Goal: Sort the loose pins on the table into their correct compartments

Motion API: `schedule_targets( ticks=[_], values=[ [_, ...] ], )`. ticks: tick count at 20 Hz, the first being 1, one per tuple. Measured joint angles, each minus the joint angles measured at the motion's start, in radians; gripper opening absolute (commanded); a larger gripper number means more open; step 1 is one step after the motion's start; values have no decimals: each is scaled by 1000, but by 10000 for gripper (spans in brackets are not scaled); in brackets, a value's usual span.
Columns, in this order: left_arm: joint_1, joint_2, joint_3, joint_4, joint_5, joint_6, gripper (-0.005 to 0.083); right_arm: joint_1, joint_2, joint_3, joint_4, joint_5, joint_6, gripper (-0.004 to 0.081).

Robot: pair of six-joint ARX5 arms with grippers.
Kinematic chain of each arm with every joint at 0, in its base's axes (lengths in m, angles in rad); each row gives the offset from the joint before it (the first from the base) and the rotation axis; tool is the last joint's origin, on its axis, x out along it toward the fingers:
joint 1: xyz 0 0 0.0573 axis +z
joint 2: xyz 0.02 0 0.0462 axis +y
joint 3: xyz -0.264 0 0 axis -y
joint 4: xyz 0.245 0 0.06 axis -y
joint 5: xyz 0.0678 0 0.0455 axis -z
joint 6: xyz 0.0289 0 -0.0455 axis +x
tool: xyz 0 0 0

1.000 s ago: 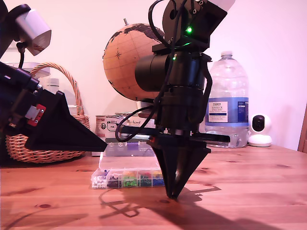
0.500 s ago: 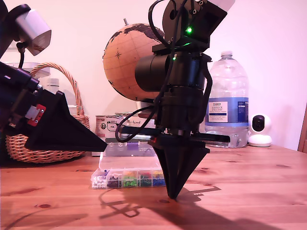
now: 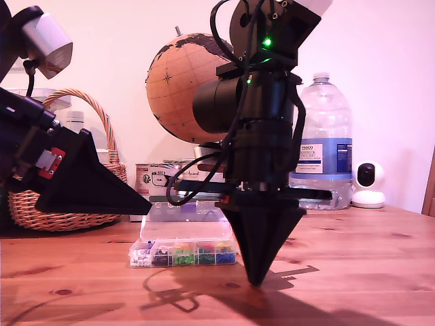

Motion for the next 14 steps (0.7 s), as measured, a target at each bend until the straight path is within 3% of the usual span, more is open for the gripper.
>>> schedule_targets(
  ticks=[8,14],
  values=[
    [0,0,0,0,0,0,-24,6,14,215,-87,2,-61,-10],
    [0,0,0,0,0,0,-24,30,14,292,-12,-1,-106,-10]
  ],
)
